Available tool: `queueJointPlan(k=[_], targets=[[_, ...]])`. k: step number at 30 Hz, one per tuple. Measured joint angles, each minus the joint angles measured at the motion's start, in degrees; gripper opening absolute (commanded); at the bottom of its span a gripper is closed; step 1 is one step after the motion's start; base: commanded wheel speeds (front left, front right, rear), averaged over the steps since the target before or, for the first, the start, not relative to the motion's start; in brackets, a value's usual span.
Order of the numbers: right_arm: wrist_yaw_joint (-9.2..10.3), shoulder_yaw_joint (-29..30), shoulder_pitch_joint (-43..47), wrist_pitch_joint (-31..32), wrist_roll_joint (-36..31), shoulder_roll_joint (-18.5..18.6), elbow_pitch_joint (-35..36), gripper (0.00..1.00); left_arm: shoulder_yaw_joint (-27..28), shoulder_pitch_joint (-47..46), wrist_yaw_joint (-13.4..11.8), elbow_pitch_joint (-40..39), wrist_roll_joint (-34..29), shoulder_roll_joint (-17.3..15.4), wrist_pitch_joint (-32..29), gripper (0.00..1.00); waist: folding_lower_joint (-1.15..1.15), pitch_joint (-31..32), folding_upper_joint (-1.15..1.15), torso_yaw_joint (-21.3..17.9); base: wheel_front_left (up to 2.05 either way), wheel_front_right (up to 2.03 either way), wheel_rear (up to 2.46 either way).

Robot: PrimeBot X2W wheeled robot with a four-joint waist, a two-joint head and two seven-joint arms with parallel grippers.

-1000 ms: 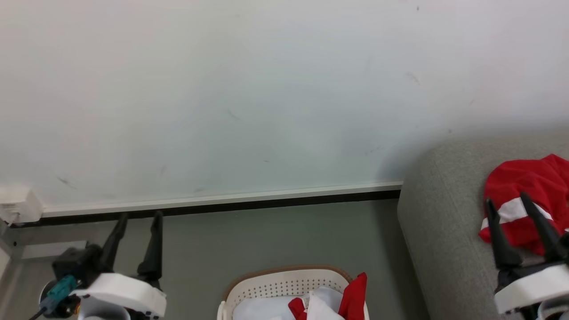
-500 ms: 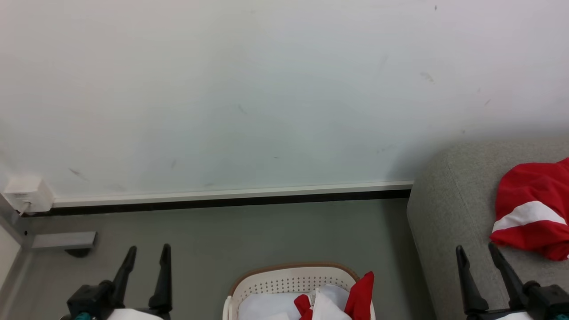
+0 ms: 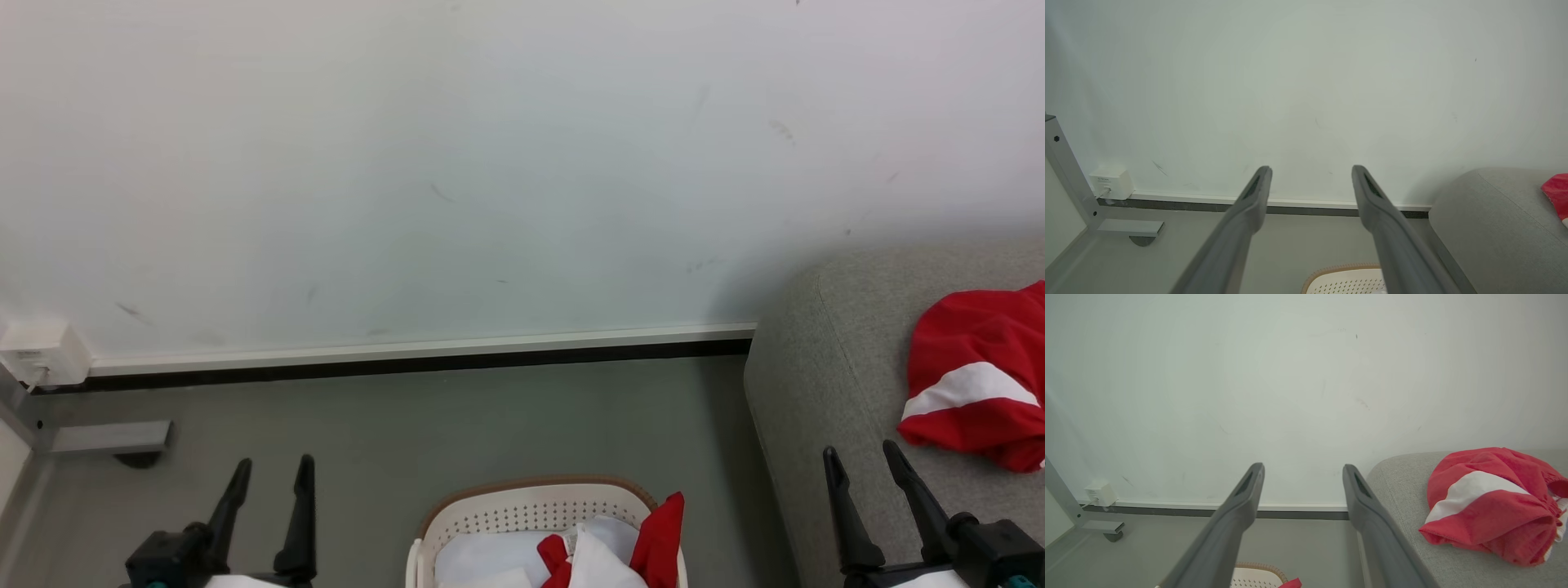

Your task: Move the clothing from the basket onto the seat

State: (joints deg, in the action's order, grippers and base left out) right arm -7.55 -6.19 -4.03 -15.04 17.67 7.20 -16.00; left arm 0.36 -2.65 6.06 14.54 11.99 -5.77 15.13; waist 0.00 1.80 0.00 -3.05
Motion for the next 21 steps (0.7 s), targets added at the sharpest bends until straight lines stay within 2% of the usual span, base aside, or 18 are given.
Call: queueJointPlan(k=[13,21], targets=[[0.0,-0.65,-0.5,0.0,0.55,0.02,0.33,1.0,1.6,-0.09,1.04,0.31,-1.45,1.35,0.0,1.0,0.0,-0.36,0.0,-0.54,0.0,0.0,0.0],[0.0,0.42,-2.01,-0.01,0.05,1.22,1.85,1.0,0.03,-0.37,1.32,-0.16,-1.71,1.35,0.0,1.0,0.0,-2.64,0.0,-2.38,0.0,0.0,0.0]])
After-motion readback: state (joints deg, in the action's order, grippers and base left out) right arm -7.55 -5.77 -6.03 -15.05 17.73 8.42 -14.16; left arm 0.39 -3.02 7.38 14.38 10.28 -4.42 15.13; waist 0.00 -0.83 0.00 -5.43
